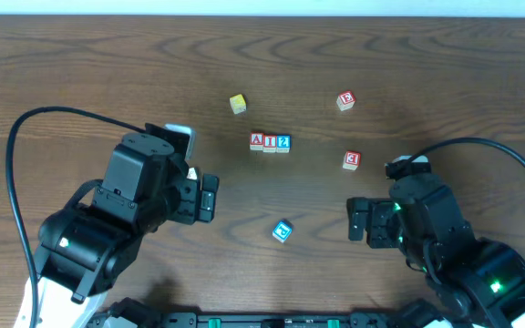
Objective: Spell out Ai2
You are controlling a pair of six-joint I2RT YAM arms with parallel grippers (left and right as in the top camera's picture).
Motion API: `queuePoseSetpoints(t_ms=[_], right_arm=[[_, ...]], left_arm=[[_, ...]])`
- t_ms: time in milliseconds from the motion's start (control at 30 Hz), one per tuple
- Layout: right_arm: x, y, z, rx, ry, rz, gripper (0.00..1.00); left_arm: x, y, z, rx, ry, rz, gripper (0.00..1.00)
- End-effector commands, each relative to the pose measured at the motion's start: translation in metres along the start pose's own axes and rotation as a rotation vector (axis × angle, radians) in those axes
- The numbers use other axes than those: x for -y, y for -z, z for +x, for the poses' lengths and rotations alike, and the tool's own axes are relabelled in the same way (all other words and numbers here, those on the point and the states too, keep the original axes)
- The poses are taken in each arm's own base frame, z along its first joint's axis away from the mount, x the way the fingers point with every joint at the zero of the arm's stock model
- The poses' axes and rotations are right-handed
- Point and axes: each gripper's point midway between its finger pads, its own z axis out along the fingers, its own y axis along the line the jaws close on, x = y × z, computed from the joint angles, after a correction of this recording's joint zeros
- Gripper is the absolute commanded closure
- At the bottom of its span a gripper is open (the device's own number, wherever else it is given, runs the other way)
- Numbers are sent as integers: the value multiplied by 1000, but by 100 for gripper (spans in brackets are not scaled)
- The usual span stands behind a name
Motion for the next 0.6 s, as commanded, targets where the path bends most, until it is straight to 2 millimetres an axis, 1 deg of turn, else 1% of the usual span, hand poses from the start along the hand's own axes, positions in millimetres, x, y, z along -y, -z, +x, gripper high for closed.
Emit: queuePoseSetpoints(t_ms=[0, 300, 433, 500, 567], right_arm=[[-4, 2, 2, -3, -12, -21, 1], [-4, 2, 2, -3, -12, -21, 1], [-4, 2, 2, -3, -12, -21, 1], [-4, 2, 2, -3, -12, -21, 1], [-4, 2, 2, -3, -12, -21, 1]], left_arm=[[-1, 3, -1, 8, -12, -8, 5], [0, 3, -1, 8, -16, -6, 5], [-1, 7, -1, 20, -18, -7, 5], [-12, 13, 3, 27, -18, -54, 5], [-22, 22, 2, 66, 15, -72, 5]])
